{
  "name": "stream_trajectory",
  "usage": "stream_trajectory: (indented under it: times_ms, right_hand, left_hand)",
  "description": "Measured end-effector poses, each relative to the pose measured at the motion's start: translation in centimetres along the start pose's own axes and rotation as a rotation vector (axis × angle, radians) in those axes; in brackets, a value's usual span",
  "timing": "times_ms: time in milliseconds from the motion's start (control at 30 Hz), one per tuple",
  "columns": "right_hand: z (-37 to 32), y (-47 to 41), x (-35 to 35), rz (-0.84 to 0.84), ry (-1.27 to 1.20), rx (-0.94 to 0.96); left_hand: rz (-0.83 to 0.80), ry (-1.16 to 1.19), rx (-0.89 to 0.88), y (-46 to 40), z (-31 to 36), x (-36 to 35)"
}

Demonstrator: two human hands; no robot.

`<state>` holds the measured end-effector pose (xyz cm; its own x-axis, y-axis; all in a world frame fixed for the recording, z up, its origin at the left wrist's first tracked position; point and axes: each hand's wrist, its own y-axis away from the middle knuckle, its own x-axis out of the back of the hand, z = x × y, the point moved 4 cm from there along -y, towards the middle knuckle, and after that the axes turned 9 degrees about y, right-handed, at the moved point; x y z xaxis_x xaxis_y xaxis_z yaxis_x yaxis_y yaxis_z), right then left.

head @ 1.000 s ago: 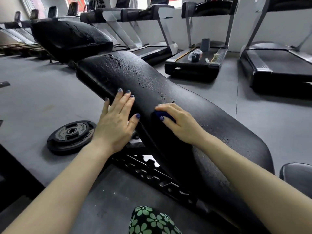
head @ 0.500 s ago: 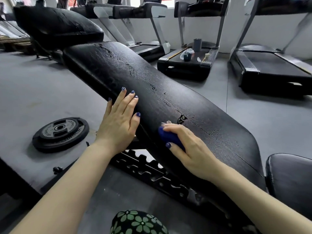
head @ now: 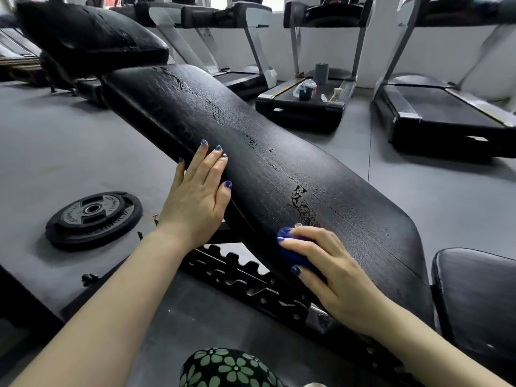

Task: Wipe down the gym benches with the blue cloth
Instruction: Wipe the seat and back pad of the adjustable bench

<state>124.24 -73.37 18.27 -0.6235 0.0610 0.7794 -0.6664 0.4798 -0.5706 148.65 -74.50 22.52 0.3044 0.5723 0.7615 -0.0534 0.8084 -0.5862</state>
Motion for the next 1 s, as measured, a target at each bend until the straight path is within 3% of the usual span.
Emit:
stream_trajectory:
  times_ms: [233,433,633,800,1000]
  right_hand:
    - [0.1,-7.9,-1.8,0.022,-0.081,-0.131]
    - [2.1,-4.0,-0.5,-0.006,-0.112,-0.026]
    - [3.3,-11.2,-1.3,0.007,-0.172,-0.164]
    - [5.2,-8.5,-0.5,0.013,-0.127,-0.11]
    - [6.9,-7.0,-0.5,0.156,-0.062,-0.413]
  left_hand:
    - [0.021,-0.027,-0.005,-0.1,0.0,-0.1]
    - [0.032,-0.015,-0.011,0.1,0.0,-0.2]
    - [0.024,0.017,0.005,0.0,0.4,0.1]
    - [-0.029,0.008,-0.137,2.3,3.2,-0.4]
    - [0.016,0.041,-0.157,2.8,3.3,-1.6]
